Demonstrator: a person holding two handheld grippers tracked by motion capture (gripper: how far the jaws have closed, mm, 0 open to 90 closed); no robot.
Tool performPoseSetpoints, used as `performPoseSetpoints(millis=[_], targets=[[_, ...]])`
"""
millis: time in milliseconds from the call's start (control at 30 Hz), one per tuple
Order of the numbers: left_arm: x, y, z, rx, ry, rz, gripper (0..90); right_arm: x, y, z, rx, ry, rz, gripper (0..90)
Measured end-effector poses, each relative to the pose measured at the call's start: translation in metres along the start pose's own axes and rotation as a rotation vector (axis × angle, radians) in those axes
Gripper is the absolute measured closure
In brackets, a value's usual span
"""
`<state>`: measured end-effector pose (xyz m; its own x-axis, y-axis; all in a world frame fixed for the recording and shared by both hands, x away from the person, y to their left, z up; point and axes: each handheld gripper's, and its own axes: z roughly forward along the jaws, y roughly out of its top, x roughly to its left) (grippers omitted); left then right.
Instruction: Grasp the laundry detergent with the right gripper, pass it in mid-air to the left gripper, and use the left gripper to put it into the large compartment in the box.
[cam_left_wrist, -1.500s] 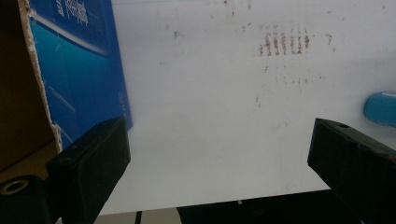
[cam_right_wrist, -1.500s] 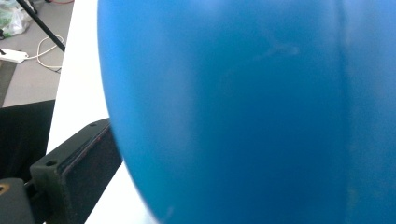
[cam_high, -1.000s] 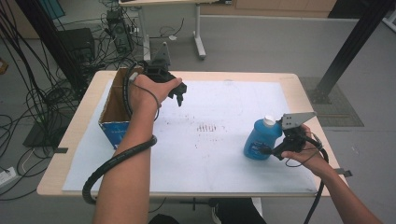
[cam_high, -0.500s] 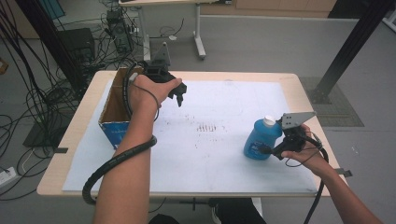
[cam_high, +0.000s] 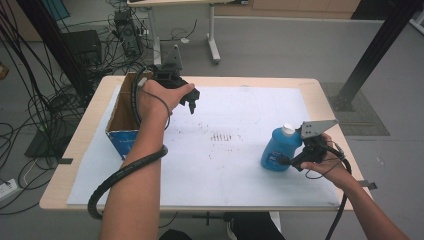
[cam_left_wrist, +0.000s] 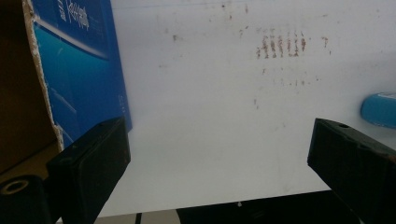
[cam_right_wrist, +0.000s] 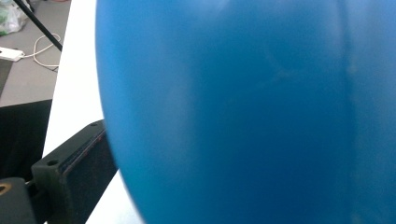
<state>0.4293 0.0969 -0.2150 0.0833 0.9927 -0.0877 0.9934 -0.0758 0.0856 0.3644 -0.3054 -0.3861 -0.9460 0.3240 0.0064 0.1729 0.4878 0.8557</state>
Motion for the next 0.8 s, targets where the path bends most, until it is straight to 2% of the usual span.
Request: performPoseSetpoints(millis=[800], targets=[[-0.0015, 0.0011, -0.0011, -0.001, 0.002, 0.004, 6.2, -0.0008, -0.0010, 0.0006, 0.002, -0.006, -0.001, 2.9]])
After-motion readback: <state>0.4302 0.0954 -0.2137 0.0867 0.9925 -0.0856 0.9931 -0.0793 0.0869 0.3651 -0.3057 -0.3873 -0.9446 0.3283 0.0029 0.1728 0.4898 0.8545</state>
